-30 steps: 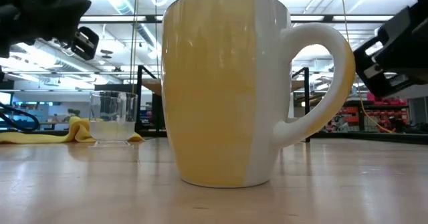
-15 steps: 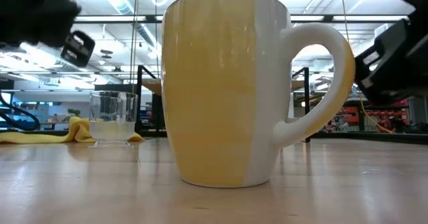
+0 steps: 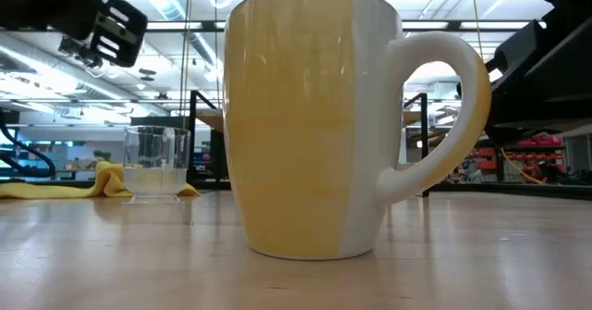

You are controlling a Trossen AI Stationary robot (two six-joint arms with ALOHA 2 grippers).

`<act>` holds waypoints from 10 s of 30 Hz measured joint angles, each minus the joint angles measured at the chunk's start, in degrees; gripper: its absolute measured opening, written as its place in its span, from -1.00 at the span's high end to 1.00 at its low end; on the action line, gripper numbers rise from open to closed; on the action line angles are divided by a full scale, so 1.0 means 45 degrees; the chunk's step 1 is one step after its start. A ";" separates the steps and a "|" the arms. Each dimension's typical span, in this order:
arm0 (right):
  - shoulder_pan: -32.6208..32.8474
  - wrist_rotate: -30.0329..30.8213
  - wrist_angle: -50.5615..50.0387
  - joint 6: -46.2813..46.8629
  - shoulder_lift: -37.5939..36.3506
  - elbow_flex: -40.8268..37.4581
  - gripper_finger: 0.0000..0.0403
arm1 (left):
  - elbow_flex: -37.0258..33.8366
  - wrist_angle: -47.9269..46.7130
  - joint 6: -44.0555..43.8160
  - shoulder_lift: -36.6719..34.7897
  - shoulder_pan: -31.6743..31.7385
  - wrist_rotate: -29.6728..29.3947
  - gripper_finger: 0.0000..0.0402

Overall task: Stack small to large cups/mugs on shelf
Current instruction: Put the yellow mug on the shelf

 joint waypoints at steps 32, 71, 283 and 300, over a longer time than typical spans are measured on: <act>-0.1180 -0.1115 0.0038 -0.1620 0.0005 0.0404 0.71 | 0.3689 -0.0287 -0.2085 0.5449 -0.0713 -0.1643 0.87; -0.1420 -0.1183 -0.1472 -0.1110 0.0005 0.0967 0.78 | 0.3689 0.1131 -0.3320 0.5444 -0.0022 -0.1938 0.87; -0.0768 0.4550 0.3052 -0.2436 0.3541 0.2633 0.59 | 0.4932 -0.4352 -0.4931 0.5633 0.1353 -0.2516 0.31; -0.1020 0.4464 0.3556 -0.2462 0.3541 0.2633 0.59 | 0.4932 -0.3430 -0.4397 0.5633 0.1353 -0.2366 0.42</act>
